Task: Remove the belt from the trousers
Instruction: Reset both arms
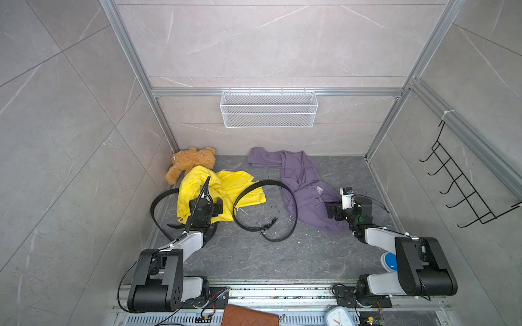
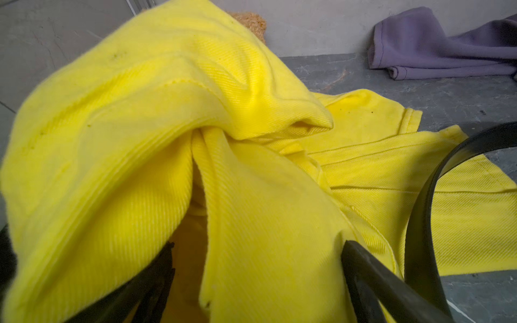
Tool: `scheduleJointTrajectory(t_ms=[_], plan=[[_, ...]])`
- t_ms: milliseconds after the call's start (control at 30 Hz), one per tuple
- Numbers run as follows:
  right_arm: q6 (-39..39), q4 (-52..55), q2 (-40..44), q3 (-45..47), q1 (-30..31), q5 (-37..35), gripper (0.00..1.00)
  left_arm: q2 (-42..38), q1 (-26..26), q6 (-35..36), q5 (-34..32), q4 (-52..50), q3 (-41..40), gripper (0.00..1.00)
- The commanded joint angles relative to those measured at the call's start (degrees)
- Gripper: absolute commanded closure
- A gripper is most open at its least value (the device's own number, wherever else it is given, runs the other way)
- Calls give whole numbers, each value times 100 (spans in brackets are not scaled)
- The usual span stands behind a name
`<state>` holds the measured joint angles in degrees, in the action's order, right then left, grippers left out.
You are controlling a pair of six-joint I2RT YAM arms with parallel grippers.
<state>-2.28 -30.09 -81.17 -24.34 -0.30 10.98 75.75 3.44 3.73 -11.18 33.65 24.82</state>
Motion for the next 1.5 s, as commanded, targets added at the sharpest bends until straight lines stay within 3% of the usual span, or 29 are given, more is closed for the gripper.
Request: scheduleJointTrajectory(t_ms=[0, 133, 233, 333, 467, 667, 967, 1033, 1200, 1467], plan=[[51, -1275, -45, 194, 56, 143, 0, 57, -36, 214, 188, 911, 42, 5], [23, -1564, -94, 349, 110, 36, 0, -440, -31, 44, 134, 407, -196, 6], [26, -1835, -155, 473, 116, 20, 0, -579, -1, -41, -92, 621, -499, 6], [17, -2214, -278, 618, 119, 22, 0, -436, -8, -25, 33, 347, -347, 7], [6, -2898, -478, 869, 138, -8, 0, 31, 0, -125, -241, 1239, -682, 7], [-36, -2778, -427, 860, 192, -86, 0, 799, -27, -138, -273, 2072, -777, 8], [-166, -3388, -409, 1205, 373, -328, 0, 995, -75, -133, -89, 2302, -858, 7], [-137, -3330, -418, 1160, 393, -379, 0, 1026, -91, -137, -79, 2335, -847, 7], [142, -2614, -466, 733, 470, -1315, 0, 1004, -123, -183, -93, 2163, -781, 7], [146, -2568, -478, 703, 489, -1370, 0, 1012, -149, -211, -112, 2102, -742, 6]])
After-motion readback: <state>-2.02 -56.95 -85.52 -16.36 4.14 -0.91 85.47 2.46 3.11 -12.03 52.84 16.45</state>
